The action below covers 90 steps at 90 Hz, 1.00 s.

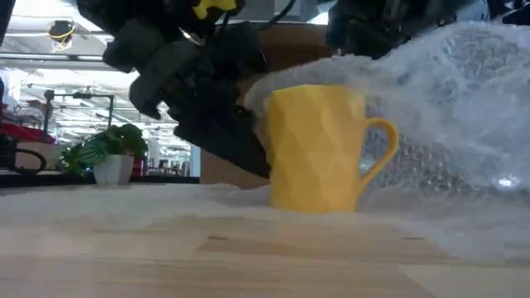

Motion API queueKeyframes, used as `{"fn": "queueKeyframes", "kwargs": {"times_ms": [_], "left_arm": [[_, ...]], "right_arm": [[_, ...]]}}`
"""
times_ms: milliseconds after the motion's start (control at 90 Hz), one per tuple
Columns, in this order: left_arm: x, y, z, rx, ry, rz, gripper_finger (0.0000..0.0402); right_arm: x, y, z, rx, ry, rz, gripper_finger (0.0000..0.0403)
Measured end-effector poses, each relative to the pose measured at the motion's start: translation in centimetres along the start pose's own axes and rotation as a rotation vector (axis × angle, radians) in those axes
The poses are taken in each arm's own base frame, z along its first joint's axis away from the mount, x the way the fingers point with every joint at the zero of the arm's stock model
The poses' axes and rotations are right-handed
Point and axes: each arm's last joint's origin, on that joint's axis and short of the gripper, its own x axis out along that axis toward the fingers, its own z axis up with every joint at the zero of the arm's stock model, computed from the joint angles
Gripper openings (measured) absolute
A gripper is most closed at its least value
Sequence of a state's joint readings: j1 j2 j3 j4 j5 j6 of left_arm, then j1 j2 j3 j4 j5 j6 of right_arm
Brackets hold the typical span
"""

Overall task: Wrap mug
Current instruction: Wrap the yellow mug with the bubble wrap

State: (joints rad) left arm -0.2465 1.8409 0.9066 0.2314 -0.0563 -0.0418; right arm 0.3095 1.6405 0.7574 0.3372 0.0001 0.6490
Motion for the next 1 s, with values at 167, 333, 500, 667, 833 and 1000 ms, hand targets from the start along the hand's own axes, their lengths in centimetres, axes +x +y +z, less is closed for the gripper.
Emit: {"fn": "queueKeyframes", "kwargs": {"times_ms": [167,333,500,667,833,1000], "left_arm": [[0.4,0.6,0.5,0.015,-0.058,0.005,0.0177],[0.5,2.2,0.9,-0.008,-0.1,-0.009,0.0177],[0.5,3.3,1.2,-0.03,-0.13,-0.043,0.0177],[1.4,3.5,0.8,-0.036,-0.157,-0.054,0.0177],[3.3,4.0,0.2,-0.067,-0.151,-0.103,0.0177],[5.4,4.4,1.1,-0.074,-0.163,-0.142,0.0177]], "right_arm": [[0.3,-0.5,0.1,0.018,0.026,0.03,0.0],[0.3,-0.5,0.0,0.019,0.034,0.027,0.0],[0.2,-0.6,-0.2,0.045,0.072,0.019,0.0],[0.2,-0.8,-0.6,0.081,0.135,0.019,0.0],[0.2,-0.5,-0.4,0.103,0.193,0.011,0.0],[-0.2,0.3,0.5,0.072,0.352,-0.117,0.0]]}}
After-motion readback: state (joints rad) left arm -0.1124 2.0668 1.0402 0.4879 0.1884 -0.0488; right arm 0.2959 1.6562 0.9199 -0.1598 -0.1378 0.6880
